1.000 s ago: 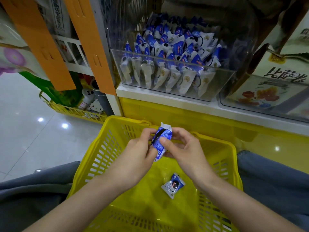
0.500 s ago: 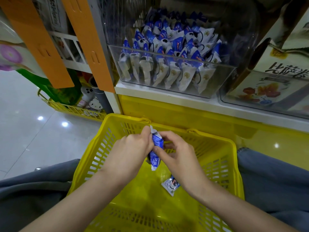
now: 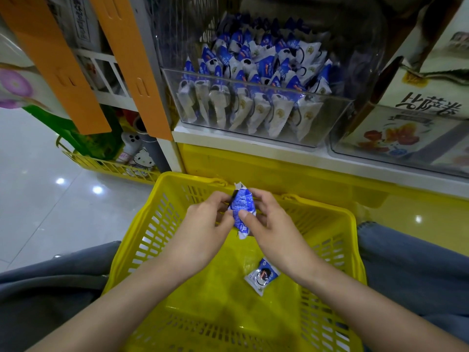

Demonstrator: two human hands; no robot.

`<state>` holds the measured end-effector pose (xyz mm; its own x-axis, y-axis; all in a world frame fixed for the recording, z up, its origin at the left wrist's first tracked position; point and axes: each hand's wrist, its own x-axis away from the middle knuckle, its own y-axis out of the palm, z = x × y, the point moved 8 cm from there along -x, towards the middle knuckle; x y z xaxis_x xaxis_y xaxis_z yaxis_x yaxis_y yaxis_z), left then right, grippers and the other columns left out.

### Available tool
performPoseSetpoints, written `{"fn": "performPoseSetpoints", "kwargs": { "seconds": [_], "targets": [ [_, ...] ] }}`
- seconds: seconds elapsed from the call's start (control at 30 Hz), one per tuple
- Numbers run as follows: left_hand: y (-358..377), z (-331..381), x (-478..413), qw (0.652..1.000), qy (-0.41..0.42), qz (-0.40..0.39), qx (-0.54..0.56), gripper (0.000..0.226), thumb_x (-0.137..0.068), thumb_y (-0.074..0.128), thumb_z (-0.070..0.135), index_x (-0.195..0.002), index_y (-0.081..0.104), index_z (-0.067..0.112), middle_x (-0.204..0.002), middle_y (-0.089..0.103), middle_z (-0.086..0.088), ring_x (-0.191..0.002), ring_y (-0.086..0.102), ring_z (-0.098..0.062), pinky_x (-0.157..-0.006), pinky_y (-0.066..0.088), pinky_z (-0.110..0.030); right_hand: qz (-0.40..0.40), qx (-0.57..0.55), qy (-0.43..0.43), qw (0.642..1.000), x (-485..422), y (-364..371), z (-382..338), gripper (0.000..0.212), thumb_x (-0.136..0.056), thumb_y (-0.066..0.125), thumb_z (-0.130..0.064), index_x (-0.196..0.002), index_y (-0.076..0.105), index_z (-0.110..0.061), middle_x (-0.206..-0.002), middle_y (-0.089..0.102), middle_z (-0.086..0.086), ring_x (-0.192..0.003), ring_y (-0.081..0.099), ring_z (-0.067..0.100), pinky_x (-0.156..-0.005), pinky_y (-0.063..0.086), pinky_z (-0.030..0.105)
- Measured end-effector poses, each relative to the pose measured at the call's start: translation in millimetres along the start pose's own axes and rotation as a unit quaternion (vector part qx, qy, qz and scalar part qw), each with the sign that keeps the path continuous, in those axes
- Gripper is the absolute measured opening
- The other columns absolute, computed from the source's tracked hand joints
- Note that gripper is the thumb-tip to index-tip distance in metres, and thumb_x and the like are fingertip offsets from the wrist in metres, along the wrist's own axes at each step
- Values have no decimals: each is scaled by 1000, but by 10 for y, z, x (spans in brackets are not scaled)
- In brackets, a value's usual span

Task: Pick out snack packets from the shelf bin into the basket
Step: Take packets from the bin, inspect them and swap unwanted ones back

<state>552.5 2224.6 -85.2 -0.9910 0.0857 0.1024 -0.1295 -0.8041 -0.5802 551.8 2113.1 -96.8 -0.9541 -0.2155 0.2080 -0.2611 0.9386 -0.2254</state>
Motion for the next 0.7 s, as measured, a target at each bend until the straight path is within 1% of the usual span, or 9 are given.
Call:
{"fn": "performPoseSetpoints", "kwargs": {
  "seconds": [0.1, 0.2, 0.27, 0.33, 0.4, 0.5, 0.6, 0.67, 0.7],
  "targets": [
    [-2, 0, -4, 999, -13, -9, 31, 24, -91, 50, 10, -113, 58, 13, -105, 69, -2, -93, 65, -14, -83, 52, -40, -3, -2, -10, 1000, -7, 3, -25, 31, -93, 52, -11, -116, 43, -28, -119, 59, -1, -106, 60, 13, -95, 48, 39],
    [31, 14, -1, 998, -25, -12, 57, 25, -91, 54, 15, -116, 56, 17, -109, 66, 2, -94, 65, -11, -83, 53, -34, 18, -22, 1, 1000, -33, -55, -11, 29, -92, 52, -10, -116, 44, -25, -117, 60, 1, -102, 61, 12, -89, 51, 29],
    [63, 27, 10, 995, -36, -17, 86, 29, -89, 58, 20, -118, 54, 19, -110, 64, 5, -92, 64, -8, -82, 53, -30, 32, -54, 21, 998, -42, -85, 14, 31, -93, 52, -12, -121, 45, -19, -119, 60, 4, -96, 64, 14, -82, 53, 29],
    [87, 31, 10, 992, -48, -24, 115, 30, -88, 58, 15, -118, 54, 18, -111, 63, 2, -93, 65, -14, -84, 53, -37, 36, -69, 28, 997, -45, -89, 26, 33, -92, 52, -12, -125, 44, -16, -119, 60, 6, -87, 65, 13, -77, 54, 30],
    [103, 36, 5, 988, -60, -37, 135, 30, -89, 55, 7, -117, 53, 16, -112, 63, -2, -94, 66, -20, -86, 52, -44, 35, -73, 23, 996, -42, -82, 25, 32, -92, 53, -10, -122, 44, -16, -118, 60, 7, -78, 65, 8, -71, 54, 24],
    [112, 26, -10, 982, -78, -46, 166, 30, -90, 51, 0, -117, 53, 13, -112, 62, -6, -95, 66, -24, -89, 50, -47, 31, -68, 12, 997, -44, -81, 20, 32, -90, 55, -10, -120, 45, -18, -116, 59, 4, -78, 63, 0, -69, 52, 16],
    [100, 20, -12, 962, -105, -37, 249, 21, -89, 52, 5, -109, 56, 12, -101, 66, -5, -94, 64, -17, -94, 49, -42, 45, 4, -38, 998, -34, -112, -63, 37, -85, 65, -14, -115, 47, -24, -116, 57, -6, -90, 57, -6, -78, 49, 15],
    [79, 40, -12, 953, -103, -26, 283, 14, -90, 54, 15, -103, 59, 15, -98, 68, -5, -92, 64, -14, -90, 51, -41, 57, 99, -75, 991, -1, -113, -119, 49, -77, 73, -20, -118, 46, -26, -117, 52, -11, -101, 53, 1, -84, 47, 22],
    [61, 44, -17, 954, -96, -16, 283, 12, -91, 53, 18, -100, 60, 17, -98, 67, -7, -93, 64, -17, -87, 51, -43, 61, 148, -93, 983, 21, -100, -146, 56, -74, 75, -23, -121, 45, -25, -116, 49, -12, -105, 49, 3, -87, 44, 22]
  ]
}}
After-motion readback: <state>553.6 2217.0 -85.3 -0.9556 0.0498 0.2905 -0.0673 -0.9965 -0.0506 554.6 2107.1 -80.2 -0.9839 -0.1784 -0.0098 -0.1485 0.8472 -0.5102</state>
